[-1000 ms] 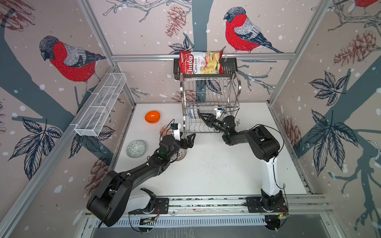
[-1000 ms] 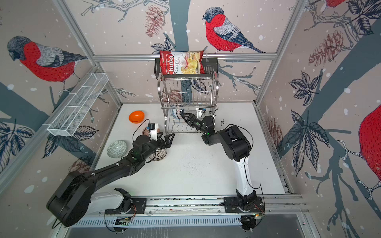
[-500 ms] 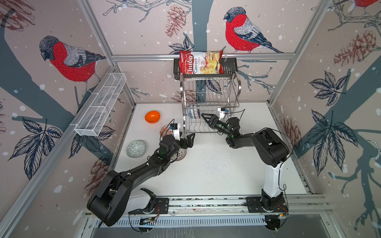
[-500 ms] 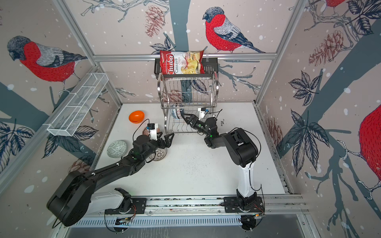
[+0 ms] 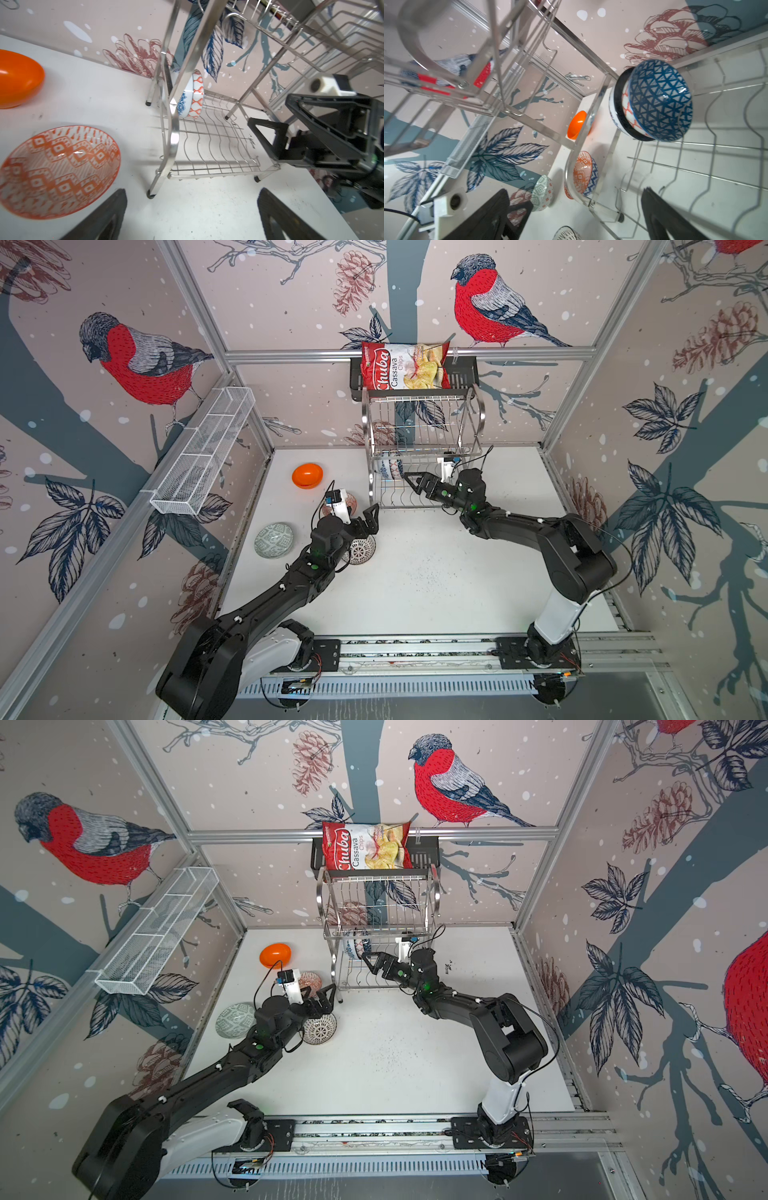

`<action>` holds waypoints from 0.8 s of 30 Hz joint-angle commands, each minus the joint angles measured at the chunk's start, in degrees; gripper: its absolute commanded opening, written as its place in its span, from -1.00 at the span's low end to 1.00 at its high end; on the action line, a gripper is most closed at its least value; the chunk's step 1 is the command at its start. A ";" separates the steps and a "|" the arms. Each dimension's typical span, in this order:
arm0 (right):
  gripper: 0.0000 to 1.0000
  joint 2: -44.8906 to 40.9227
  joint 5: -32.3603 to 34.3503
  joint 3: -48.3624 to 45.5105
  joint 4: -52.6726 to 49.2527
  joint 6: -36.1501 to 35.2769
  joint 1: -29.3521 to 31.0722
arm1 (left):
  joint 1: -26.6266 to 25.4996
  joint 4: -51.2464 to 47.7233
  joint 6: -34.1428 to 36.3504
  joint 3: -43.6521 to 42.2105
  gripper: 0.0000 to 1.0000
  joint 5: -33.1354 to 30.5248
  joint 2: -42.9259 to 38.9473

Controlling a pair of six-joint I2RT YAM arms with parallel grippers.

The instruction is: Load the bowls into the dish rack

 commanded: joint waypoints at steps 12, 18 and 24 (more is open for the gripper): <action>0.99 -17.53 18.69 -9.05 -15.70 -16.53 2.39 | 10.72 -19.94 -9.66 -0.69 0.96 6.74 -2.14; 0.99 -21.05 18.23 -12.75 -13.36 -15.84 2.00 | 10.75 -23.10 -9.62 0.17 0.96 8.55 -1.49; 0.99 -22.01 18.92 -17.33 -11.22 -14.41 -0.24 | 10.73 -27.87 -8.63 2.11 0.96 11.84 0.09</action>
